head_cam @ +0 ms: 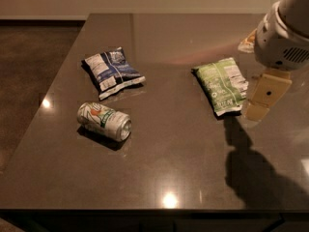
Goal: Move 7up can near green jalapeno chip bag
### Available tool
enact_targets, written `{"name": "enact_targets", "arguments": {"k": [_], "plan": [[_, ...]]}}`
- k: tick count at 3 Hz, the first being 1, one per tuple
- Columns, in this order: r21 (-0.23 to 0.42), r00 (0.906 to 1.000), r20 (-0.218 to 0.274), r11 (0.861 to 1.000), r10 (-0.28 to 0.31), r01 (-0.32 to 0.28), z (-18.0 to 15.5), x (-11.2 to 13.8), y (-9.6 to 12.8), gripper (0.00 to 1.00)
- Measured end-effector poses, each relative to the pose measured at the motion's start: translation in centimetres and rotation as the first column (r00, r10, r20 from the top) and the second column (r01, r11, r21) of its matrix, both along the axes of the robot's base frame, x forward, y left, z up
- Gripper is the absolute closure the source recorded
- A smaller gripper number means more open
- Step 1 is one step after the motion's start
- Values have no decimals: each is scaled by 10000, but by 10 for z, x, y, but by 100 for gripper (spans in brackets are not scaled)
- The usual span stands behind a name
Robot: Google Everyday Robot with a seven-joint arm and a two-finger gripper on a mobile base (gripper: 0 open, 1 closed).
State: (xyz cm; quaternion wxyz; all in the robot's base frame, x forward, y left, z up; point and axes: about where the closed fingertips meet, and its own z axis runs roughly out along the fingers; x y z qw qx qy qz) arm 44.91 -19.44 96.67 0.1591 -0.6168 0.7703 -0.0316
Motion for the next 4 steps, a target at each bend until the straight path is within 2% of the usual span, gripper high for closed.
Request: {"name": "enact_targets", "arguments": {"k": [1, 2, 3, 4], "plan": [[28, 9987, -337, 9993, 377, -377, -23, 15, 31, 0], [301, 9927, -692, 9948, 989, -970, -38, 21, 76, 0], [313, 9786, -1018, 9838, 1790, -1766, -52, 19, 128, 0], [213, 9669, -1475, 9781, 2080, -2071, -77, 16, 165, 0]]}}
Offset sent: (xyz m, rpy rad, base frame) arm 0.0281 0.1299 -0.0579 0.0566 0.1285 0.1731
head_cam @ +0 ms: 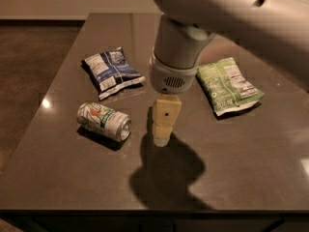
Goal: Move 7up can near green jalapeno chip bag
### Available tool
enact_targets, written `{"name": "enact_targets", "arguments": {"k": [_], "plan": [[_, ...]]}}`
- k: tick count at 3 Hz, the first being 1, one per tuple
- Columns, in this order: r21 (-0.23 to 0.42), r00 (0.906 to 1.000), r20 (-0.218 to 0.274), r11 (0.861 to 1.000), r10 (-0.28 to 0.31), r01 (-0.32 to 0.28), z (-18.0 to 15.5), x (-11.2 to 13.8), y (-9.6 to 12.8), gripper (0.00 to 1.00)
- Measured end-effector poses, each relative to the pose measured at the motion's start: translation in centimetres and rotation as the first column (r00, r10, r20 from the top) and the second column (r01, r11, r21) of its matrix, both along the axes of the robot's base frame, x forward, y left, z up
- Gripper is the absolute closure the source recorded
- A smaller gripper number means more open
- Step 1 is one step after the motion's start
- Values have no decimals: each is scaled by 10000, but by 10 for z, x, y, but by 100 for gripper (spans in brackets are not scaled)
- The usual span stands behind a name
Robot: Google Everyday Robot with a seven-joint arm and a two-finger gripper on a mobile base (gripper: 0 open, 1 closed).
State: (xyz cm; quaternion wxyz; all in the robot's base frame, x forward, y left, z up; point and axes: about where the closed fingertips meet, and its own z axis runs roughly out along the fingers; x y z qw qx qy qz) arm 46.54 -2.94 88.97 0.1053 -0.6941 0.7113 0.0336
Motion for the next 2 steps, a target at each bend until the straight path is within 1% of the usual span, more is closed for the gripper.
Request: {"name": "enact_targets", "arguments": {"k": [1, 2], "plan": [[-23, 9997, -162, 9999, -160, 160, -14, -1, 30, 0], [175, 9998, -36, 9997, -188, 188, -18, -4, 62, 0]]}}
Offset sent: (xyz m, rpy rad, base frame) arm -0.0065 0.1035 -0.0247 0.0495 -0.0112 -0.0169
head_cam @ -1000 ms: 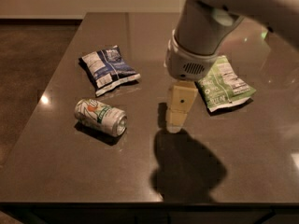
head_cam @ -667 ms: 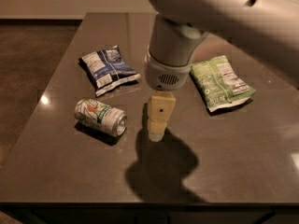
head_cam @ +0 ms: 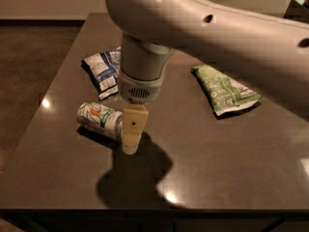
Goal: Move 7up can near green jalapeno chip bag
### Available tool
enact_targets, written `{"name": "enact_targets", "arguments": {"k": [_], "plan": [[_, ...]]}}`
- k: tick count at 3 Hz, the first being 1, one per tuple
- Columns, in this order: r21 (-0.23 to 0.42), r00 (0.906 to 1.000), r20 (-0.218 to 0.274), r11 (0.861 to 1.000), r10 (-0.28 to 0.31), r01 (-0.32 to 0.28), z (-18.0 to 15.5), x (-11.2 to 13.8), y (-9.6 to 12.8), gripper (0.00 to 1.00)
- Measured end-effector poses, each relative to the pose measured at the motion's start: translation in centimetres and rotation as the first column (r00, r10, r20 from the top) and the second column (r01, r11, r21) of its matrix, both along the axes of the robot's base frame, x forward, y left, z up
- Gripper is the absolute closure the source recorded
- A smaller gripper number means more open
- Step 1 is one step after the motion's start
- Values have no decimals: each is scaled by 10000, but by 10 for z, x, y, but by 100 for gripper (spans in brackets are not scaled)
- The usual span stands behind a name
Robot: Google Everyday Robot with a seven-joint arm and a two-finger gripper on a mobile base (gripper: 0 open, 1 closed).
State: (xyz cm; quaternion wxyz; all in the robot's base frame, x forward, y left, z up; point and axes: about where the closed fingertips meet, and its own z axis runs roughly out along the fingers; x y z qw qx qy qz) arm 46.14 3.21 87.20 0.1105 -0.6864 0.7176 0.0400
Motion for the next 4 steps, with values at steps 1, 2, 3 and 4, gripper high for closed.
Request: {"name": "enact_targets", "arguments": {"k": [1, 2, 3, 4], "plan": [[270, 9997, 243, 9996, -73, 66, -6, 1, 23, 0], [491, 9992, 317, 9985, -259, 243, -15, 7, 37, 0], [535, 9986, 335, 9978, -413, 395, -22, 16, 49, 0], [367, 9986, 158, 9981, -495, 489, -29, 21, 55, 16]]}}
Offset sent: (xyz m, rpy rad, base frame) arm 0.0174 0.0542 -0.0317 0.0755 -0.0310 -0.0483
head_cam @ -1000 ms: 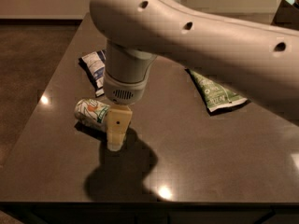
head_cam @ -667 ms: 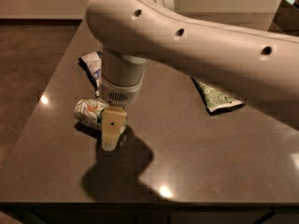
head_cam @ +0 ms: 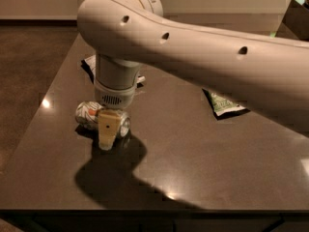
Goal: Move 7up can near green jalapeno chip bag
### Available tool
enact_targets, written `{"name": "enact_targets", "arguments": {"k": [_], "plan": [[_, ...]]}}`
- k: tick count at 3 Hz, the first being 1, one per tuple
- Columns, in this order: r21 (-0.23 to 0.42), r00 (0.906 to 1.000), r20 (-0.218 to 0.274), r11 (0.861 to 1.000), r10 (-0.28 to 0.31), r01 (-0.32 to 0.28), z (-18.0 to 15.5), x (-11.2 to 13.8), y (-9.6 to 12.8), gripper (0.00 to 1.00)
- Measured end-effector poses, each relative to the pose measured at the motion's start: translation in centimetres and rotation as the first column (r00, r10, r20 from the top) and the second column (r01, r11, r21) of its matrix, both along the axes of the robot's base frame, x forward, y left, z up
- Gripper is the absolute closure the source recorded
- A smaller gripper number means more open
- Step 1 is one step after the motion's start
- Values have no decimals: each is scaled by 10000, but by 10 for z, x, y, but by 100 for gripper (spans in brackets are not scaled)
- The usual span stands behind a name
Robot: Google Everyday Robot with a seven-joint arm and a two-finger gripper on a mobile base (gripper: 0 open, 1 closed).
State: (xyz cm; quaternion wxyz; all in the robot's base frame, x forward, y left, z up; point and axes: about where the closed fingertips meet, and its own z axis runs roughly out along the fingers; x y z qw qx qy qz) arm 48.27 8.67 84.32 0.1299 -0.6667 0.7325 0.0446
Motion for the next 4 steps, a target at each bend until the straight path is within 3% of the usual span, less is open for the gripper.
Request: {"name": "enact_targets", "arguments": {"k": [2, 3, 4], "plan": [[-141, 9989, -1, 9988, -466, 466, 22, 2, -23, 64], [-223, 9893, 669, 9911, -1297, 1315, 51, 13, -56, 87], [-292, 9352, 1573, 9451, -3171, 3254, 74, 34, -127, 100]]}}
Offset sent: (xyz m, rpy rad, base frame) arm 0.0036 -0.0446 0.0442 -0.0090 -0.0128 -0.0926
